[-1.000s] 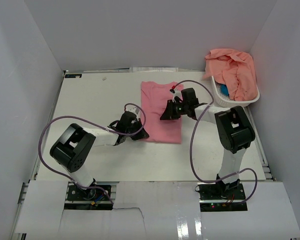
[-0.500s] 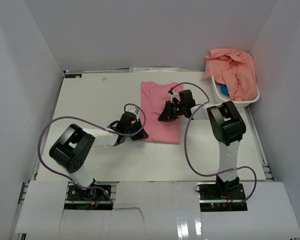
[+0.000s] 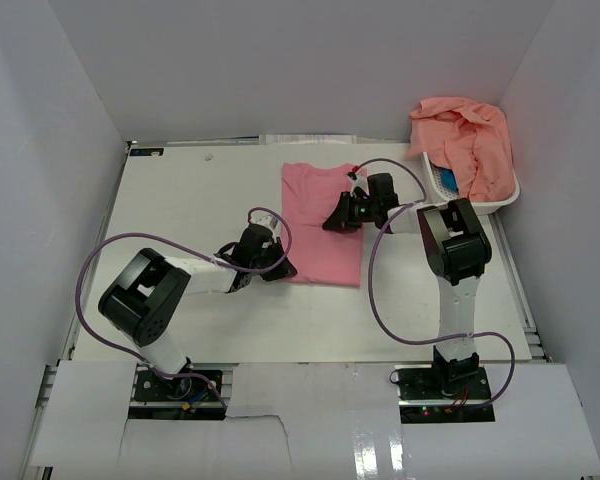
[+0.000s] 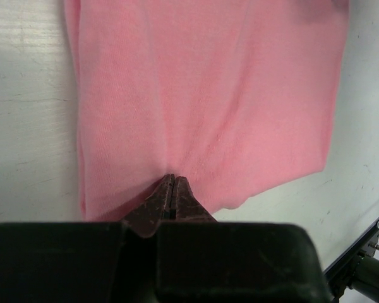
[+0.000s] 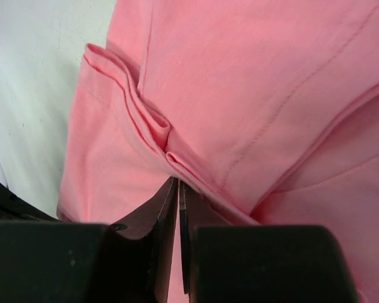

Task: Fold and stack the t-shirts
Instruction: Fold the folded rectangular tshirt in 1/3 of the way, then grab one side of the 2/3 rectangular tshirt with both arms

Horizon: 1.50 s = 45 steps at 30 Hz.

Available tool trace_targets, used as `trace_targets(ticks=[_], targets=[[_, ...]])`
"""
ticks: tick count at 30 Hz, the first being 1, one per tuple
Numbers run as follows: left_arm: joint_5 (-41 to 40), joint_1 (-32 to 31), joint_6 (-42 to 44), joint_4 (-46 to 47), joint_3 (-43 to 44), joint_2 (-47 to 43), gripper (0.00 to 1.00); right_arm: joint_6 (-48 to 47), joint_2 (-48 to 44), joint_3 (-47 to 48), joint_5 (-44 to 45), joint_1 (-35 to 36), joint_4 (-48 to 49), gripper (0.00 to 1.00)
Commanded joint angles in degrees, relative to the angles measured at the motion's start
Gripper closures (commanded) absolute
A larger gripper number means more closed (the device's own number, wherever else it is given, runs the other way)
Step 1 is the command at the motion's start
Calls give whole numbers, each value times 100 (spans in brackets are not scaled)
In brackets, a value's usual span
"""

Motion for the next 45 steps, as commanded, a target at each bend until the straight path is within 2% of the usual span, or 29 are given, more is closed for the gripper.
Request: trace_targets(ticks=[1, 11, 13, 15, 16, 20, 21, 23, 24, 25, 27, 31, 35, 38, 45], targets=[[-250, -22, 150, -382, -182, -113, 100, -104, 250, 377, 402, -191, -15, 89], [-241, -22, 123, -382, -191, -78, 100, -526, 391, 2134, 384, -235, -1316, 89], [-197, -22, 114, -382, -191, -52, 100, -535, 277, 2232, 323, -226, -1405, 88], [-179, -31, 106, -382, -191, -96, 100, -535, -4, 2084, 244, -226, -1431, 82], [-153, -31, 106, -391, -191, -139, 100, -535, -144, 1961, 191, -226, -1423, 72], [5, -31, 106, -609, -130, -526, 100, -509, -1327, 882, 278, -226, -1475, 60], [58, -31, 114, -671, -60, -640, 93, -483, -1550, 296, 331, -217, -1510, 58], [76, -31, 167, -916, 11, -1035, 72, -448, -2207, -243, 611, -200, -1808, 48], [58, -31, 176, -1014, 63, -1193, 48, -465, -2402, -507, 726, -191, -1957, 44], [23, -31, 193, -1076, 99, -1508, 37, -456, -2604, -1032, 866, -200, -2115, 40], [-169, -22, 211, -1471, 169, -1791, 17, -421, -3167, -1570, 833, -191, -2152, 40], [-372, -4, 246, -1858, 152, -2319, 11, -158, -3985, -3168, 736, -173, -1863, 39], [-478, 13, 176, -1973, -59, -2469, 10, 350, -4434, -4066, 464, -173, -1294, 39], [-382, 66, 53, -1754, -366, -2355, 7, 965, -4496, -4717, 226, -173, -373, 39], [-311, 329, -333, -1314, -876, -2109, 7, 1476, -4022, -5246, 427, -173, 808, 39]])
